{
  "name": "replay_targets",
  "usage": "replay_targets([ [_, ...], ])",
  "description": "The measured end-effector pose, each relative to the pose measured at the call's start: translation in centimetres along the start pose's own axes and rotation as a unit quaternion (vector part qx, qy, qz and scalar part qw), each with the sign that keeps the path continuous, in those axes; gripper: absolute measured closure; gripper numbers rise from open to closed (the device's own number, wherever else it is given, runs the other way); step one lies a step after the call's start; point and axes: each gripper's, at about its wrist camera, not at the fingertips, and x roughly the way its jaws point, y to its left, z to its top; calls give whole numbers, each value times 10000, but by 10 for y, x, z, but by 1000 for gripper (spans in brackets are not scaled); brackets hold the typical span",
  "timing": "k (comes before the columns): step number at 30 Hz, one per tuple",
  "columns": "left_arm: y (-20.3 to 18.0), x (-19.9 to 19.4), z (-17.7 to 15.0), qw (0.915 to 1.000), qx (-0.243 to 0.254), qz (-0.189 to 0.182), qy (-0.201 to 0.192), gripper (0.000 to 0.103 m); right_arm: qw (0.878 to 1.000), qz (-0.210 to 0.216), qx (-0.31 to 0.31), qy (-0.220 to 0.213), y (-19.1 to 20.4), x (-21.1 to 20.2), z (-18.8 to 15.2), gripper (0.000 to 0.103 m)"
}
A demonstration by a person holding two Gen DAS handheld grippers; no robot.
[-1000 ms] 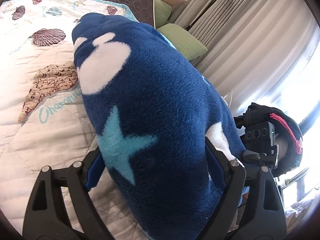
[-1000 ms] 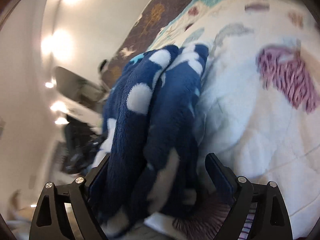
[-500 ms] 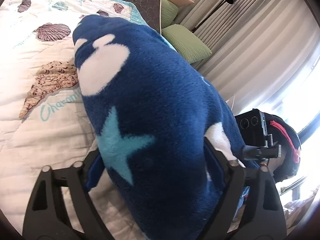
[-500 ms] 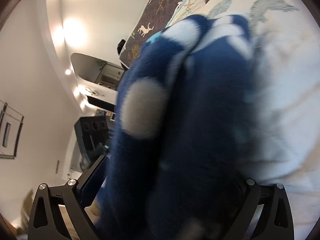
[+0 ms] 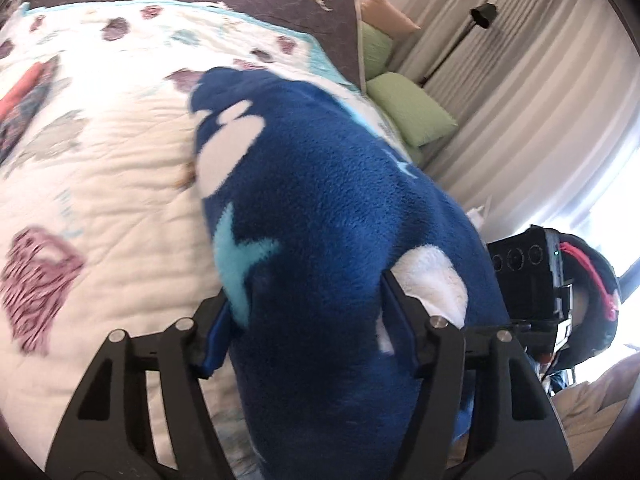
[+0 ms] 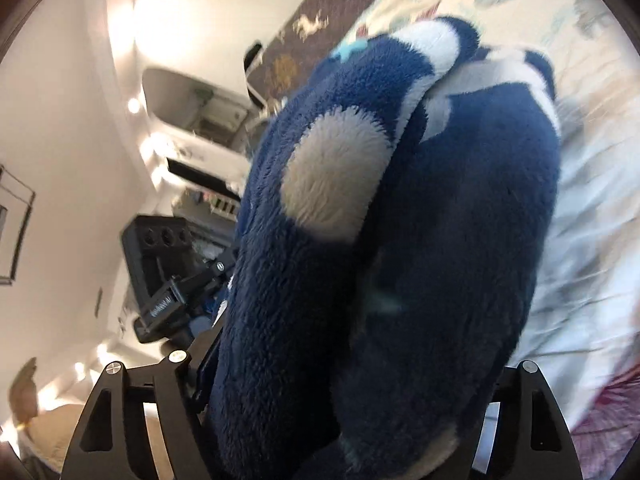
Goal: Fold small clothes
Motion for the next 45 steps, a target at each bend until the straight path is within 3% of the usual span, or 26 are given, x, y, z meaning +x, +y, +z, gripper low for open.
replay_targets([
  [4, 5, -1, -10, 10000, 7, -32, -51, 37, 9991, -338, 29, 241, -2, 15, 2, 15],
  [8, 1, 2, -7, 9995, 293, -20, -71, 35, 9992, -284, 207, 213, -14, 5, 0, 14],
  [10, 2, 4, -5, 9994, 331, -44, -66, 33, 9994, -101, 340, 5, -22, -13, -4, 14],
  [13, 10, 8, 0, 9997, 190, -142, -42, 27, 9956, 274, 602, -663, -44, -52, 3, 10],
  [15, 15, 10, 5, 9997, 98, -233, -59, 20, 9922, 466, 781, -847, -53, -56, 8, 10],
  [19, 26, 18, 19, 9993, -11, -347, -114, 11, 9895, 432, 1190, -691, -75, -41, 33, 10],
  [24, 36, 43, 29, 9982, -150, -579, 50, 2, 9936, 525, 907, -418, -68, -11, 57, 0],
  [29, 39, 57, 29, 9958, -210, -863, 206, 2, 9987, -48, 510, -71, -61, 10, 77, 0],
  [33, 38, 57, 30, 9953, -197, -917, 241, 2, 9979, 79, 636, -24, -70, 7, 80, 0],
  [38, 37, 57, 31, 9954, -18, -926, 244, 2, 9979, -134, 615, -160, -71, -15, 67, 0],
  [40, 40, 60, 31, 9945, -67, -1016, 255, 2, 9974, 9, 716, -116, -83, -11, 67, 0],
  [43, 34, 58, 32, 9933, -7, -1137, 190, 16, 9978, 88, 619, -219, -85, -4, 74, 1],
  [44, 31, 52, 31, 9941, 69, -1072, 120, 23, 9982, 152, 518, -245, -77, -3, 76, 21],
  [45, 24, 45, 32, 9953, 163, -952, 35, 30, 9985, 233, 441, -208, -69, 0, 79, 30],
])
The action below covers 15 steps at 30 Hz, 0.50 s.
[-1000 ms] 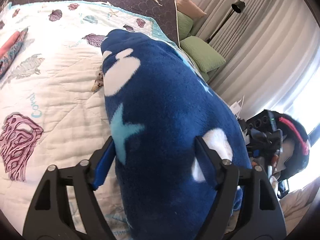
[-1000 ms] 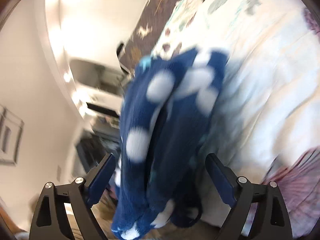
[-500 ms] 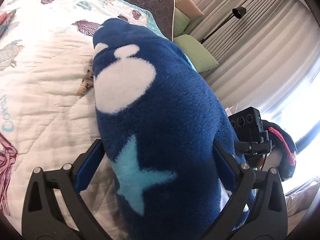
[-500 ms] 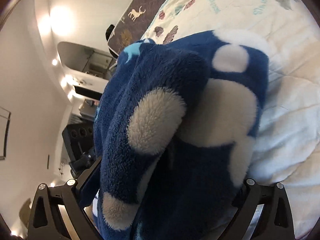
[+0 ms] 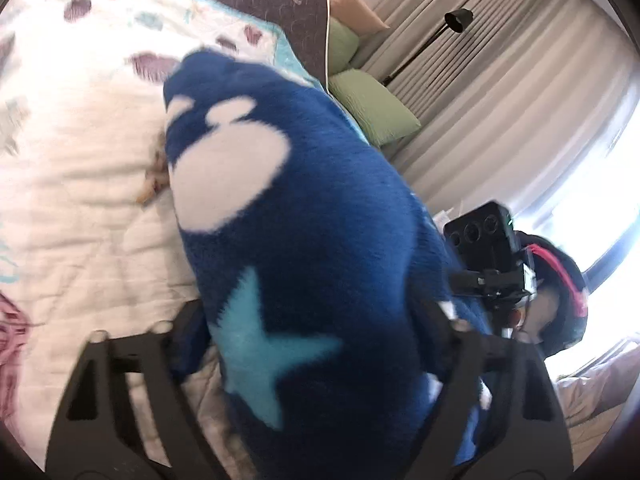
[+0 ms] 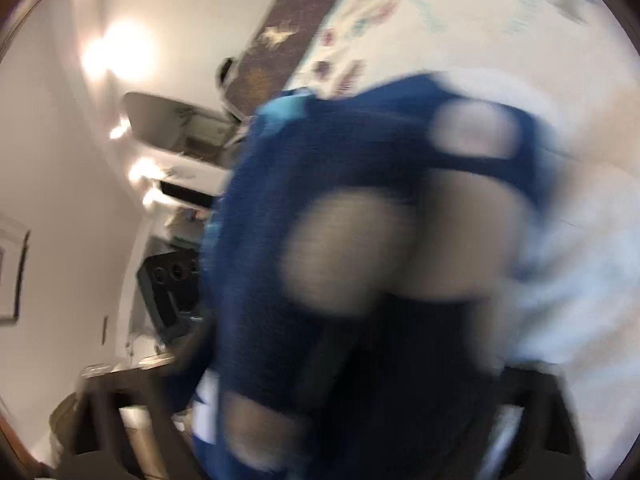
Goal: Fold small clothes
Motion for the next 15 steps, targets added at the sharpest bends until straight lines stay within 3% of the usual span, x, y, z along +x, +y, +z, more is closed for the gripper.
replay_targets([
  [3, -17, -22, 8, 9996, 120, -31, -250, 33, 9981, -318, -478, -235, 39, -6, 6, 40],
  [5, -34, -39, 22, 9981, 375, -68, -480, 33, 9927, -555, -996, -400, 77, -15, 11, 41],
  [12, -107, -93, 121, 9781, 1247, 73, -1667, 33, 9643, -771, -2331, -990, 199, -60, 74, 41],
  [15, -125, -97, 162, 9738, 1327, 101, -1843, 32, 9595, -715, -2448, -1200, 232, -76, 109, 40],
])
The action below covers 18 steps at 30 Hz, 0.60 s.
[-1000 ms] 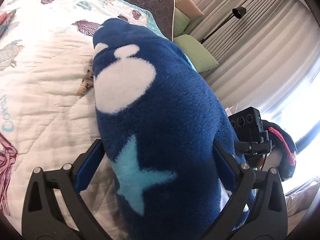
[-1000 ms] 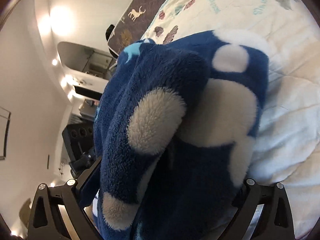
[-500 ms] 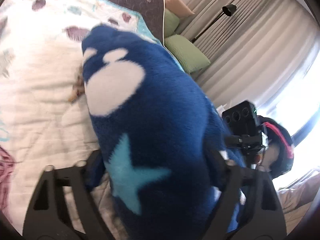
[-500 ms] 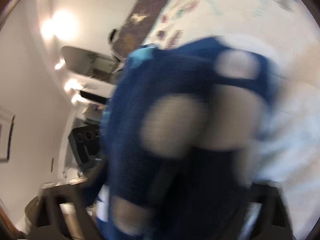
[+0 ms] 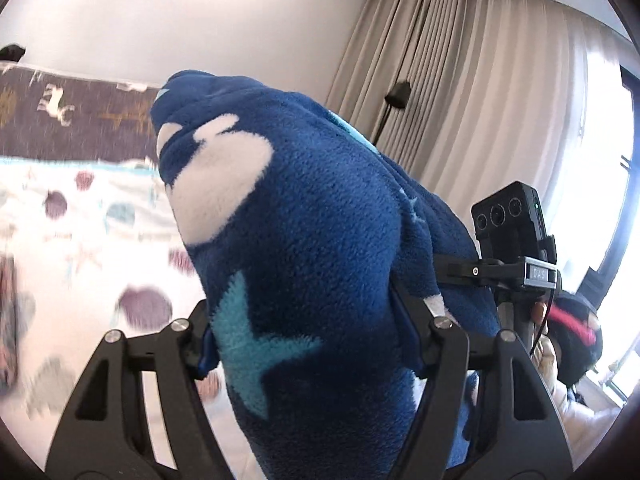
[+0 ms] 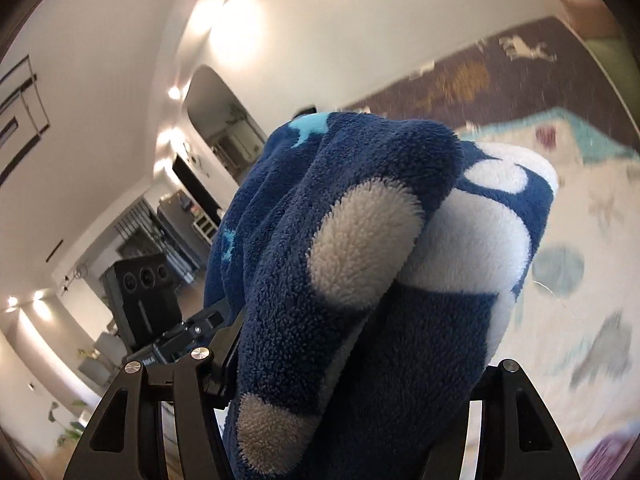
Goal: Fold small clothes
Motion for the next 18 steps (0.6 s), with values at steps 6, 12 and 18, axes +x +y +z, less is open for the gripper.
replay_targets([
  [6, -9, 52, 69, 9993, 325, 47, -192, 32, 9988, -182, -143, -425, -10, -27, 55, 40],
  [12, -9, 137, 125, 9955, 805, 491, -34, 32, 9952, -528, 15, -821, -62, -49, 105, 40],
  [18, 37, 235, 146, 9949, 750, 644, 216, 33, 9930, -640, 380, -914, -144, -25, 144, 40],
])
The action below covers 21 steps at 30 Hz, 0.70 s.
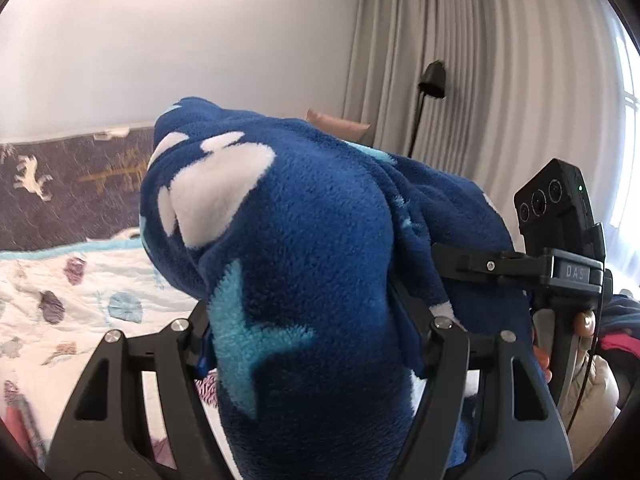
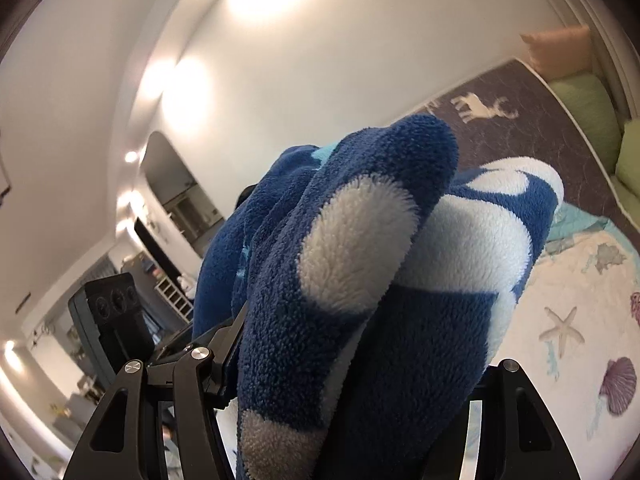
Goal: Fold small clothes
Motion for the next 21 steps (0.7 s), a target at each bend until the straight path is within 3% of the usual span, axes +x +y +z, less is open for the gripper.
replay_targets([
  [3, 39, 64, -22, 9987, -319, -32, 384, 33, 9993, -114, 296, 194, -47, 48, 0, 40],
  [6, 90, 138, -69, 9925, -686, 157, 1001, 32, 9953, -377, 666, 592, -101, 114, -15, 40],
  [8, 127, 187, -111, 9824, -946, 498, 1534, 32, 9890, -521, 1022, 929, -154, 159, -36, 40],
  [10, 147, 226, -149, 9700, -884, 1093, 1981, 28, 9796, -778, 1299, 1324, -195, 207, -62, 40],
  [11, 155, 234, -167, 9696, -834, 1178, 1978, 18, 9725, -983, 1417, 1568, -216, 231, -79, 40],
  [12, 160, 231, -176, 9772, -863, 1029, 1645, 17, 9660, -1118, 1549, 1744, -237, 251, -99, 38],
  [14, 160, 227, -180, 9826, -864, 812, 1433, 15, 9684, -709, 1907, 1444, -268, 258, -116, 24],
  [15, 156, 223, -182, 9843, -769, 790, 1375, 14, 9695, -372, 2053, 1285, -279, 258, -123, 25],
  [17, 150, 225, -186, 9863, -607, 824, 1292, 14, 9801, -183, 1649, 1088, -280, 254, -124, 26],
  [21, 175, 234, -193, 9862, -974, 593, 1197, 10, 9824, -297, 1520, 1046, -273, 255, -130, 25],
])
